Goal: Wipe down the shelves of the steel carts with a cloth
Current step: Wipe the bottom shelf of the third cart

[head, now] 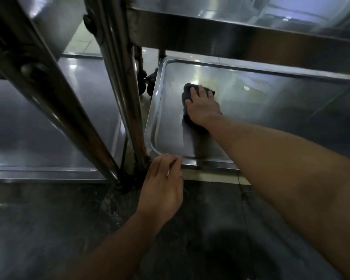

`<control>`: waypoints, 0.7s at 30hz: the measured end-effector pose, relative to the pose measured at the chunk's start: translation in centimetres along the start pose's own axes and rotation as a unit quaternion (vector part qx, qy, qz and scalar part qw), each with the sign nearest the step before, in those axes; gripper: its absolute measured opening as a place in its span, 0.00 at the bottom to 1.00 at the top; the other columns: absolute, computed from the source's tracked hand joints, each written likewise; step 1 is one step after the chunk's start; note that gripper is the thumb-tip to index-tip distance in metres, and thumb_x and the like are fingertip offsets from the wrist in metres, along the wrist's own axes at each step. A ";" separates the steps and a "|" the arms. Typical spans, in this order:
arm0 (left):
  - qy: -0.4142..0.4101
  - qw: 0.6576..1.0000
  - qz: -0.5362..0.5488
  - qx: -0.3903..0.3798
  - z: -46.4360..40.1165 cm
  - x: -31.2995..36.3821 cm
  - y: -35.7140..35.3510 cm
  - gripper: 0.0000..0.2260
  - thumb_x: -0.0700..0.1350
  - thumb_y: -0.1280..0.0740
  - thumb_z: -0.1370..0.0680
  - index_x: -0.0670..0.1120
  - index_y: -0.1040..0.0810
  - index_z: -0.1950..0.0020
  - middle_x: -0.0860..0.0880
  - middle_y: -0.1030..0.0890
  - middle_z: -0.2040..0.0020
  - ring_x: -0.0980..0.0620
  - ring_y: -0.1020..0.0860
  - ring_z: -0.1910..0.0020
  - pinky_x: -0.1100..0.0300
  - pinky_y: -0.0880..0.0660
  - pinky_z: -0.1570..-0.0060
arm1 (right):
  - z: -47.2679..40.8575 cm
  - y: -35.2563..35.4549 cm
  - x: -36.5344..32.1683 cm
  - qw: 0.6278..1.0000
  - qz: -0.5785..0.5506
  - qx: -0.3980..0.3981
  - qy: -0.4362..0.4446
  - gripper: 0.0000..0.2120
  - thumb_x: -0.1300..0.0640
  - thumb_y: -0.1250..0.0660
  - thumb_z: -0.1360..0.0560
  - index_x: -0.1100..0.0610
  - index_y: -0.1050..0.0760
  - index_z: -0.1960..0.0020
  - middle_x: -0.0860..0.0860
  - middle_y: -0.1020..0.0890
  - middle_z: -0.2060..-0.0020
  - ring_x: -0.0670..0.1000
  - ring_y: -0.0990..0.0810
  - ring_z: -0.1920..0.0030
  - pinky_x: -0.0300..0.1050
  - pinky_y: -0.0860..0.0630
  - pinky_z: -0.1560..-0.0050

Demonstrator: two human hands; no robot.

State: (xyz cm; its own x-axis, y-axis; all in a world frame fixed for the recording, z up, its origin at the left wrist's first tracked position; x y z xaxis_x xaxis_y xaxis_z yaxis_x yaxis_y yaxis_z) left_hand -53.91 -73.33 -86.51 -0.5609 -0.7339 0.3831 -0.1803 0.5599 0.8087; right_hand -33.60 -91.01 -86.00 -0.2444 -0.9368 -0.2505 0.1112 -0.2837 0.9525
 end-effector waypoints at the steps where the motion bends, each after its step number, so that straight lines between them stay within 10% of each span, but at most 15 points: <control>1: 0.000 1.000 0.000 0.001 0.0 0.0 0.0 0.17 0.43 0.40 0.17 0.37 0.24 0.31 0.40 0.26 0.35 0.41 0.27 0.34 0.45 0.30 0.30 | -0.1 0.1 0.5 1.000 -0.002 0.003 0.000 0.27 0.43 0.53 0.15 0.47 0.52 0.18 0.48 0.54 0.18 0.58 0.55 0.19 0.58 0.49 0.22; 21: -0.052 0.997 -0.048 -0.024 0.1 4.4 -2.0 0.20 0.48 0.40 0.19 0.42 0.25 0.29 0.42 0.26 0.33 0.41 0.28 0.33 0.44 0.30 0.31 | 15.9 -2.2 6.6 0.985 0.083 -0.035 0.146 0.36 0.36 0.67 0.22 0.50 0.52 0.18 0.52 0.52 0.18 0.57 0.52 0.19 0.60 0.43 0.23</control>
State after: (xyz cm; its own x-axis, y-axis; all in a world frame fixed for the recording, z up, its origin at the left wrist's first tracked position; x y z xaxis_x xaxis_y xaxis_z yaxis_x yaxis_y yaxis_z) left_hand -56.07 -77.63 -86.45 -0.6243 -0.7382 0.2556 -0.2001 0.4674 0.8611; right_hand -50.81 -93.29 -86.99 0.0683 -0.9877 -0.1404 0.1942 -0.1249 0.9730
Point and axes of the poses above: each hand's wrist, its own z-axis away from the middle knuckle, its own y-axis out of the back of the hand, x = y × z, the point moved 9 cm from there along -z, towards the middle knuckle
